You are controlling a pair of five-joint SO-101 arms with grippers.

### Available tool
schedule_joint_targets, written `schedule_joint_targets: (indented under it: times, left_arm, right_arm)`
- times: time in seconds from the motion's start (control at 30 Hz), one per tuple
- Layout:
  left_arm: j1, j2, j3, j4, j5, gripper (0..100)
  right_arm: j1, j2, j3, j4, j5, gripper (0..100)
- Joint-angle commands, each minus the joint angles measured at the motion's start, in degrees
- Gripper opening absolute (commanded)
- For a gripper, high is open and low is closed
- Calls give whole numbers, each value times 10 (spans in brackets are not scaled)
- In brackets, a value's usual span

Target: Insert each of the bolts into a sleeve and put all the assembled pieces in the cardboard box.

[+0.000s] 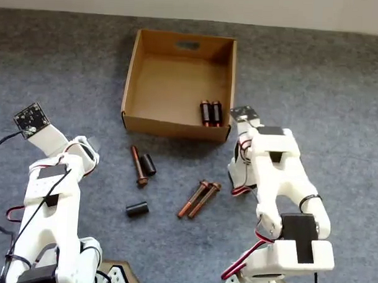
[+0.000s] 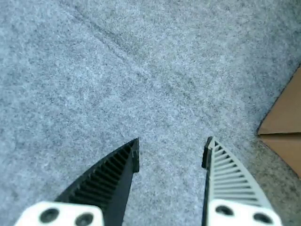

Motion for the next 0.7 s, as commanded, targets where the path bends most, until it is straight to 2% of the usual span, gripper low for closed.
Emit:
schedule_joint_targets:
  times: [0.0,0.1,0.2,0.43,0.67]
  left_arm:
    - [7,1,-18,-11,3,231]
    - [7,1,-18,-11,3,231]
    - [7,1,-18,-11,3,231]
    - [7,1,-18,-11,3,231]
    - [7,1,-18,-11,3,231]
  right_arm:
    - [-14,-2,-6,-5,12,155]
    - [-12,-1,-8,-19,13,155]
    - [-10,0,-3,-58,52,155]
    - [-10,0,35,-65,69,105]
    - [-7,0,56,-65,103,99]
